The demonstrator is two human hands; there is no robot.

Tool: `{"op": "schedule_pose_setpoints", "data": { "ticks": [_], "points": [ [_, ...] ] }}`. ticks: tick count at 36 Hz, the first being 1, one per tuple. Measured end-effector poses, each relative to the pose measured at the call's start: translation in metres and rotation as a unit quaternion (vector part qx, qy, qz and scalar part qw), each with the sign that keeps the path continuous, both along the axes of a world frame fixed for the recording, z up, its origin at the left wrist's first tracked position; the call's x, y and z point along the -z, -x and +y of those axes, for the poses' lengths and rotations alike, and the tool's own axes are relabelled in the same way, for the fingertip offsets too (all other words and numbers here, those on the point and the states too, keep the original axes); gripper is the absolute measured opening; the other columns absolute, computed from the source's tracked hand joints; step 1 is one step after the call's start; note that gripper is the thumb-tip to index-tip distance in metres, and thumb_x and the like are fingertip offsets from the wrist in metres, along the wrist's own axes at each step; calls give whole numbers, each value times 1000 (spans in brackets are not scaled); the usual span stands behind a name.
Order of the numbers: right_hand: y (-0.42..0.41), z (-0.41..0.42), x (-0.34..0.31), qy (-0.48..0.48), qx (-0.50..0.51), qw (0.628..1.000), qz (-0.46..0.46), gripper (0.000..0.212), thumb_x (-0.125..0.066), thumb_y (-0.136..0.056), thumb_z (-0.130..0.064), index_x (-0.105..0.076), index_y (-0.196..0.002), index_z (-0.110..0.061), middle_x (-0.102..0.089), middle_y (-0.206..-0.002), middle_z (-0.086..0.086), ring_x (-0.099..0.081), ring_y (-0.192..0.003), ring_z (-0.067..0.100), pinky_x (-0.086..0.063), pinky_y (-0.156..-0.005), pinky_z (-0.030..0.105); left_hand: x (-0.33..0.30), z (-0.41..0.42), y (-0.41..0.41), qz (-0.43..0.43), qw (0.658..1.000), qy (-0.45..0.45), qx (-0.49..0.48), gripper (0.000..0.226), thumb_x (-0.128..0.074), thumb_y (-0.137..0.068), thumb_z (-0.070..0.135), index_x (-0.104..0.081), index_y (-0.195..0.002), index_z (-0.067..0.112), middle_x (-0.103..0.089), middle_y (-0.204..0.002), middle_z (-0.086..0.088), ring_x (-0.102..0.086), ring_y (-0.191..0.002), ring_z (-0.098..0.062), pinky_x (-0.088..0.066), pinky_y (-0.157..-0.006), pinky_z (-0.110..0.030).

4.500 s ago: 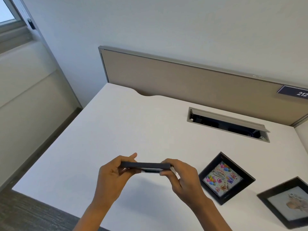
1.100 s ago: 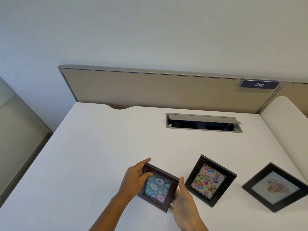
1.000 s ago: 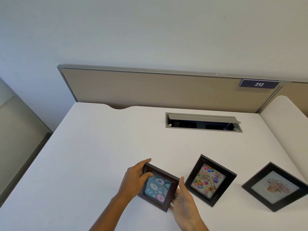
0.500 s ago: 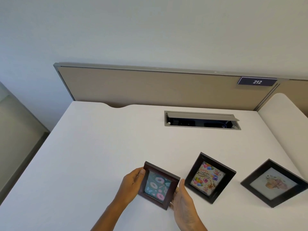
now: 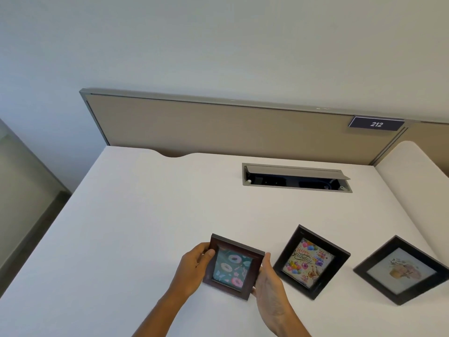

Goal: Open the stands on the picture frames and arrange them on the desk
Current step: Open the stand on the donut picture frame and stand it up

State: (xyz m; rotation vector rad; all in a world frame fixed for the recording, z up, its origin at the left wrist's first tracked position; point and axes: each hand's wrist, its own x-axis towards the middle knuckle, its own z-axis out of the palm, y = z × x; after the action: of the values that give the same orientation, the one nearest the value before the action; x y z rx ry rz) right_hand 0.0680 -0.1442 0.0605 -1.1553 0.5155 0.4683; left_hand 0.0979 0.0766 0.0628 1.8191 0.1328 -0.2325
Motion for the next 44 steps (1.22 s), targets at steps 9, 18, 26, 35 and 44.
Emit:
{"op": "schedule_pose_setpoints", "data": {
  "ticks": [9,18,26,35,44],
  "points": [
    [-51,47,-20,23,-67,997,-9,82,-33,-99,-85,-69,-145,-28,-76,-141,2,-71,-131,25,-42,-122,57,-6,47,-26,-17,999,2,-49,20,-53,-108,25,-63,-112,41,-72,-106,36,-65,-108,13,-57,-76,-10],
    [-135,126,-32,44,-135,989,-31,79,-32,-97,-84,-74,-138,-31,-79,-136,2,-75,-126,23,-49,-114,50,-11,124,-73,-20,990,0,-139,16,-55,-107,30,-69,-116,30,-79,-107,13,-74,-105,-10,-63,-83,-24],
    [-221,208,-38,51,-206,976,-49,82,-30,-97,-87,-74,-138,-31,-79,-135,1,-76,-124,22,-50,-109,49,-18,203,-129,-40,981,-42,-187,14,-54,-108,30,-68,-110,31,-79,-100,14,-74,-100,-5,-62,-77,-19],
    [-324,306,-32,57,-275,958,-59,86,-30,-96,-90,-75,-136,-29,-80,-132,0,-76,-124,22,-47,-116,49,-13,284,-205,-18,963,-93,-253,21,-50,-107,37,-65,-113,24,-74,-102,13,-73,-96,-11,-57,-65,-10],
    [-410,384,-12,39,-311,948,-59,88,-29,-96,-90,-73,-139,-27,-81,-131,-1,-73,-127,23,-43,-122,50,1,351,-280,-7,945,-79,-319,28,-53,-107,36,-68,-124,19,-76,-117,0,-72,-111,-23,-62,-97,-46]
  ]
}}
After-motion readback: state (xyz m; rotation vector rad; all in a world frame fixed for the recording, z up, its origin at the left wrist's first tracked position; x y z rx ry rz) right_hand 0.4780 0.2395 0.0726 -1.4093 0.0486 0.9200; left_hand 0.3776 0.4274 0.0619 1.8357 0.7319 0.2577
